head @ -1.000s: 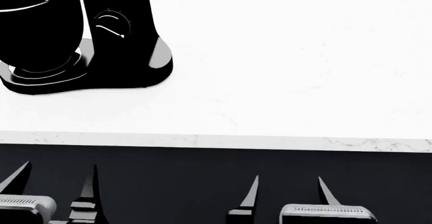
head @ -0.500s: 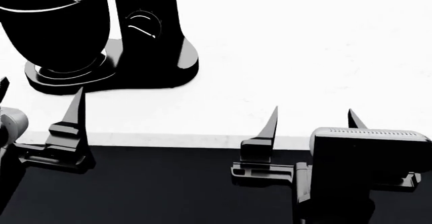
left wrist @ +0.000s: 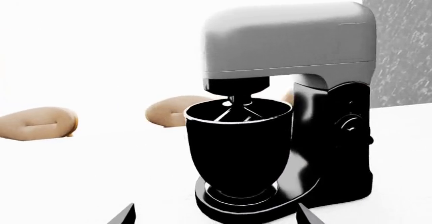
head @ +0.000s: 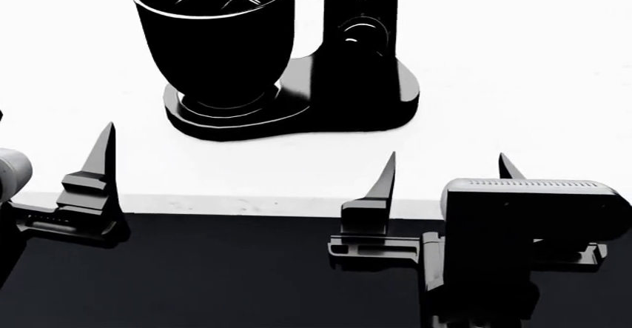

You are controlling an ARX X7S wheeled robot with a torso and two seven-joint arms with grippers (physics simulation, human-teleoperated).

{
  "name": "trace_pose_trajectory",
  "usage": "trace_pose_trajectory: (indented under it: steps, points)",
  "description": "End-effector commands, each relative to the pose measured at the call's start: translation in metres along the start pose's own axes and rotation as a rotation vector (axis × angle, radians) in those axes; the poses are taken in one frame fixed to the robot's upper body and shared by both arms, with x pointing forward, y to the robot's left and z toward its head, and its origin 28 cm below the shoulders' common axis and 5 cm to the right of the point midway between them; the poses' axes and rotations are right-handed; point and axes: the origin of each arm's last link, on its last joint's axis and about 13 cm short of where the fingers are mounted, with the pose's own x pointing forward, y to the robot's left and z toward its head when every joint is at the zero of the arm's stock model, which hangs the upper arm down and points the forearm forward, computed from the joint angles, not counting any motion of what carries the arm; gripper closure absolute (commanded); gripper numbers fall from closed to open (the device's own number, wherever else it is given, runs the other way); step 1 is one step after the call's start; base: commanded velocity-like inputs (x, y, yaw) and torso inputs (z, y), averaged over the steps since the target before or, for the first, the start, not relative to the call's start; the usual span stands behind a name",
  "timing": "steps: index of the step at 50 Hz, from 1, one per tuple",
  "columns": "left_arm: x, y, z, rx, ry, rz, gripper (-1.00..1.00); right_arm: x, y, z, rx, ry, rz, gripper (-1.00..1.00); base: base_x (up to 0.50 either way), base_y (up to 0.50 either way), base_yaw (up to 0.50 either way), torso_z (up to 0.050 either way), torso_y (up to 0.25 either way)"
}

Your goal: Open the stand mixer head.

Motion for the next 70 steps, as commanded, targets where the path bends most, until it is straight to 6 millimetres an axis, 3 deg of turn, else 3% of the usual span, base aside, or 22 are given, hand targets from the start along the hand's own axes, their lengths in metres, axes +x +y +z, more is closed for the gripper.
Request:
trace_pose_trajectory:
  steps: [1, 16, 35, 70]
  points:
    - [0.002, 0.003, 0.001, -0.018, -0.036, 0.083, -1.00, -0.001, -0.001, 0.001, 0.023, -0.003, 0.005, -1.00, 0.00, 0.50, 0.00, 0.000, 0.000]
    - [0.003, 0.003, 0.000, -0.020, -0.040, 0.088, -1.00, -0.001, -0.002, 0.002, 0.035, -0.002, -0.006, -1.00, 0.02, 0.05, 0.00, 0.000, 0.000]
    - [0.002, 0.003, 0.001, -0.022, -0.042, 0.088, -1.00, 0.001, -0.003, 0.003, 0.044, -0.019, -0.013, -1.00, 0.36, 0.12, 0.00, 0.000, 0.000]
    - [0.002, 0.005, -0.009, -0.045, -0.022, 0.091, -1.00, 0.054, -0.010, 0.038, 0.036, 0.009, -0.028, -1.00, 0.00, 0.00, 0.00, 0.000, 0.000]
